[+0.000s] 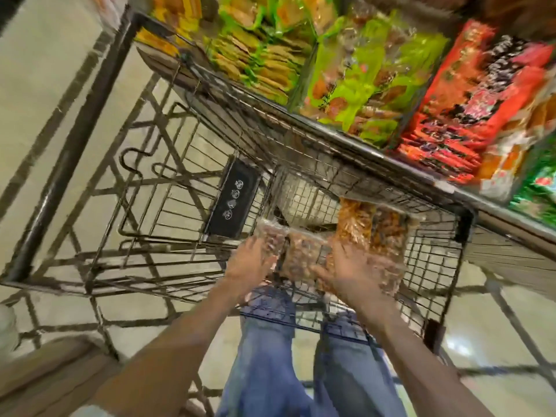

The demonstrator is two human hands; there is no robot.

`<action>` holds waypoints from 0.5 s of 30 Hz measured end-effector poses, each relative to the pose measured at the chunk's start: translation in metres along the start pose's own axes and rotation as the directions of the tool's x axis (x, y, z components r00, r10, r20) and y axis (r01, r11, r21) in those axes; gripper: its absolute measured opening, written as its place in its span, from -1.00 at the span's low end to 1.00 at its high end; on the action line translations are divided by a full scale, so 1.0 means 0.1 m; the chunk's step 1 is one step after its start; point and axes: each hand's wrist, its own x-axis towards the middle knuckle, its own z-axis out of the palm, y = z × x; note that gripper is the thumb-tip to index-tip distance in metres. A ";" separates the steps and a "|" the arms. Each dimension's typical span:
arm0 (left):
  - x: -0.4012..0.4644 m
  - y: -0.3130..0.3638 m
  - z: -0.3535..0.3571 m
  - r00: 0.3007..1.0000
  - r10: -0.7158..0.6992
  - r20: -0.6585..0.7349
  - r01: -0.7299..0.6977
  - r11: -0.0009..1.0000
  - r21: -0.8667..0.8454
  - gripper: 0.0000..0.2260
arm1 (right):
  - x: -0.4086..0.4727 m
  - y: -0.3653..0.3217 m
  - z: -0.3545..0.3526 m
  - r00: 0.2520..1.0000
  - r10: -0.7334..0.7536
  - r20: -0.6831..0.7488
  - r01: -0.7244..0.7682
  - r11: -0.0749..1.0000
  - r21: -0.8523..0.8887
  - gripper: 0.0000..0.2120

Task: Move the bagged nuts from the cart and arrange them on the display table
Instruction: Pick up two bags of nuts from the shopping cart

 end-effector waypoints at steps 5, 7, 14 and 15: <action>0.81 -0.24 0.27 0.998 -0.015 0.065 0.020 0.996 -0.087 -0.45 | 0.67 -0.07 0.27 0.997 0.055 0.046 -0.055 0.998 -0.007 0.21; 1.07 -0.28 0.41 0.996 -0.069 0.064 0.076 0.989 -0.129 -0.43 | 0.87 -0.01 0.40 0.994 0.070 0.084 -0.070 0.998 0.002 0.23; 1.66 -0.28 0.86 0.956 -0.295 0.000 0.291 0.944 -0.159 -0.53 | 1.44 0.17 0.86 0.986 0.099 0.135 -0.113 0.989 0.099 -0.15; 1.70 -0.29 0.93 0.948 -0.316 -0.023 0.310 0.939 -0.152 -0.55 | 1.45 0.18 0.92 0.986 0.096 0.136 -0.115 0.984 0.136 -0.14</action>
